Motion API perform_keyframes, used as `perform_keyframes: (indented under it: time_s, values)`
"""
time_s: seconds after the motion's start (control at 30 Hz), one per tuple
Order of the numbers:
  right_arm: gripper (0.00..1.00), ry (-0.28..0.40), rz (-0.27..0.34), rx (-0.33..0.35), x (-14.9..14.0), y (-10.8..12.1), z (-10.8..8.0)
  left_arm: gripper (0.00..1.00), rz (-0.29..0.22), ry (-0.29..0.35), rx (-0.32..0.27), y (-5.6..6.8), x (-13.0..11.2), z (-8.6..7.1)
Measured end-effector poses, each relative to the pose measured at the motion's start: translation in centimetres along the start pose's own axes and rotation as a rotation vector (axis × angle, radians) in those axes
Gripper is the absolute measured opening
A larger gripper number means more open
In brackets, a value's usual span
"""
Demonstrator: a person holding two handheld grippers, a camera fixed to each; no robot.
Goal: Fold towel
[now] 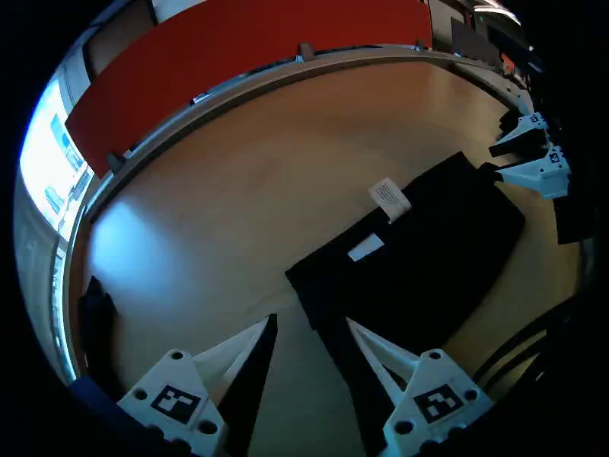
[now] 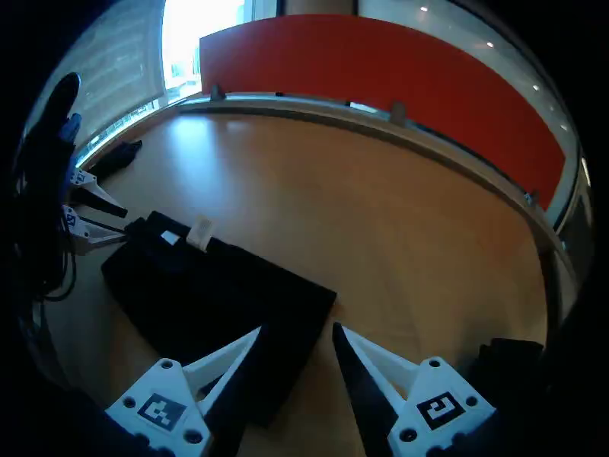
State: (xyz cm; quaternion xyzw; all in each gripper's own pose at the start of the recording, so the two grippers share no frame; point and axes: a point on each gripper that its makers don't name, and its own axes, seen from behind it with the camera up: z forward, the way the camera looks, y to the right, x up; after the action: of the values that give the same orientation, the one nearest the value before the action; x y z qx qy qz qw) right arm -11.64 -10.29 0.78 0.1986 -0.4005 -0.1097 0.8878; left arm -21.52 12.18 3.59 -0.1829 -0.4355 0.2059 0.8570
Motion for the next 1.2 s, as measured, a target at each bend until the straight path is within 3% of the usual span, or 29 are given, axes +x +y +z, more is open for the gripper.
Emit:
perform_keyframes:
  time_s: [0.23,0.37,0.5,0.57,1.2]
  values:
    - [0.71,0.003,-0.004,-0.018,0.2,0.4,0.2,0.66,-0.007,0.013,0.016,-0.7,0.2,0.0]
    - [0.86,0.010,-0.001,-0.033,0.5,0.8,0.3,0.72,-0.012,0.014,0.029,-1.4,0.3,0.2]
    - [1.00,0.014,0.005,-0.040,0.7,1.2,0.3,0.84,-0.014,0.016,0.041,-2.0,0.5,0.2]
    - [1.00,0.017,0.007,-0.042,0.8,1.3,0.2,0.89,-0.014,0.018,0.044,-2.2,0.6,0.1]
    - [1.00,0.028,-0.010,-0.042,1.0,1.4,-0.5,0.90,-0.029,0.028,0.060,-3.3,0.6,-0.5]
